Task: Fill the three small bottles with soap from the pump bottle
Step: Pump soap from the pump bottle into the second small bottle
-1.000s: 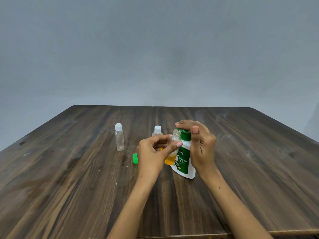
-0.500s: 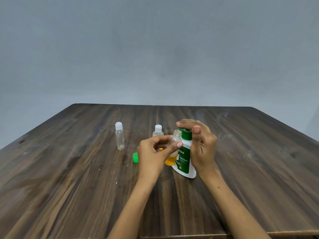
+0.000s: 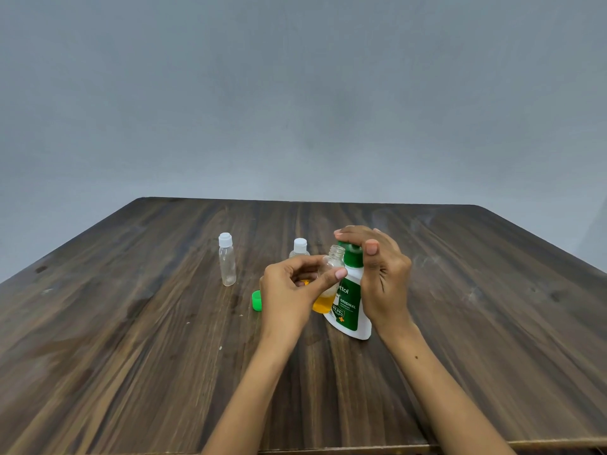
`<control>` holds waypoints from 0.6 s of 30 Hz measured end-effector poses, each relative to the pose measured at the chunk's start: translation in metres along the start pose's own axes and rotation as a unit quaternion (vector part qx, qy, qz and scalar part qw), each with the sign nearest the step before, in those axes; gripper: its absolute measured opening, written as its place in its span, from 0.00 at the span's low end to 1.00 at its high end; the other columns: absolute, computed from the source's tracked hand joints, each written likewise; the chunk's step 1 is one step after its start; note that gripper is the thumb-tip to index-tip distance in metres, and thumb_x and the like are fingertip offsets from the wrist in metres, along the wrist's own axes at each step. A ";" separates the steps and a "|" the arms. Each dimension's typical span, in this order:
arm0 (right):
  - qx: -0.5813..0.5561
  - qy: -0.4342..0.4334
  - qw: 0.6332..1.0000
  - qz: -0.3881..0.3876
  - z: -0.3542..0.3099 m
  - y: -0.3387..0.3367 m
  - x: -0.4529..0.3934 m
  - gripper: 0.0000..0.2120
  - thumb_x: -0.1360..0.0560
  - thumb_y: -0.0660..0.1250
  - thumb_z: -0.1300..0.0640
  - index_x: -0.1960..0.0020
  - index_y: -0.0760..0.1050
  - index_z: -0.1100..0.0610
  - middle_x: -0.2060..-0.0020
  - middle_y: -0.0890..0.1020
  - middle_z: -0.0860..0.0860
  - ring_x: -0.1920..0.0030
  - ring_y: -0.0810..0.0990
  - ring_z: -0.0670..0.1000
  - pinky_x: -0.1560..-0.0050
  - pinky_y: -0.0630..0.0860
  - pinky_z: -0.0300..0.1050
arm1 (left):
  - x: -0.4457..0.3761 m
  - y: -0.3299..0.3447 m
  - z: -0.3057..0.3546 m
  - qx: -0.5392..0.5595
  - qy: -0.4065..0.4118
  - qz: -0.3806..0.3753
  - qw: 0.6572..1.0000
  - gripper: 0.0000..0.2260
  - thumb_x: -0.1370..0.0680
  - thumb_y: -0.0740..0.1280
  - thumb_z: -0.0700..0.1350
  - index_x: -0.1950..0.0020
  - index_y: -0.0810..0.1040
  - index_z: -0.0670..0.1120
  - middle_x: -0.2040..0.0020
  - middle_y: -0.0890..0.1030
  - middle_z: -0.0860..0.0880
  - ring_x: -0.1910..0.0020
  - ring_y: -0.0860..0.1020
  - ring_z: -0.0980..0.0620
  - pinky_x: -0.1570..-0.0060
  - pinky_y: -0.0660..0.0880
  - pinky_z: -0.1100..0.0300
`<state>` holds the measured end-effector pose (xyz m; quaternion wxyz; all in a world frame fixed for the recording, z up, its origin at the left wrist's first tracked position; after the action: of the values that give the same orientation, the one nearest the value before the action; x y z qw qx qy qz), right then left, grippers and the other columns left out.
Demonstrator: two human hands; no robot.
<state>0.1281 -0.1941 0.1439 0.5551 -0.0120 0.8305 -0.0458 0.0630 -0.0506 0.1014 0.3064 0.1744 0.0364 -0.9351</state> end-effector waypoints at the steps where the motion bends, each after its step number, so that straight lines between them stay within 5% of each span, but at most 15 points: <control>1: 0.002 -0.002 1.000 -0.001 -0.001 0.000 -0.001 0.31 0.17 0.46 0.43 0.51 0.82 0.60 0.50 0.84 0.48 0.46 0.81 0.48 0.41 0.73 0.59 | 0.000 0.000 0.000 0.001 0.000 0.000 1.000 0.14 0.41 0.77 0.54 0.57 0.84 0.53 0.59 0.86 0.51 0.55 0.84 0.53 0.49 0.81 0.52; 18: -0.004 -0.003 1.000 0.014 -0.004 0.001 -0.002 0.31 0.17 0.46 0.42 0.51 0.82 0.61 0.51 0.84 0.49 0.46 0.82 0.50 0.44 0.74 0.61 | 0.002 -0.002 0.002 -0.006 0.004 0.002 1.000 0.10 0.35 0.79 0.46 0.58 0.83 0.55 0.60 0.86 0.53 0.56 0.84 0.56 0.51 0.81 0.58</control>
<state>0.1250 -0.1931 0.1470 0.5582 -0.0028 0.8290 -0.0346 0.0598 -0.0505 0.1026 0.3089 0.1766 0.0429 -0.9336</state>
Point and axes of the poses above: each hand's wrist, its own x-axis away from the middle knuckle, its own y-axis out of the palm, z = x × y, the point moved 9 cm from there along -x, towards the middle knuckle
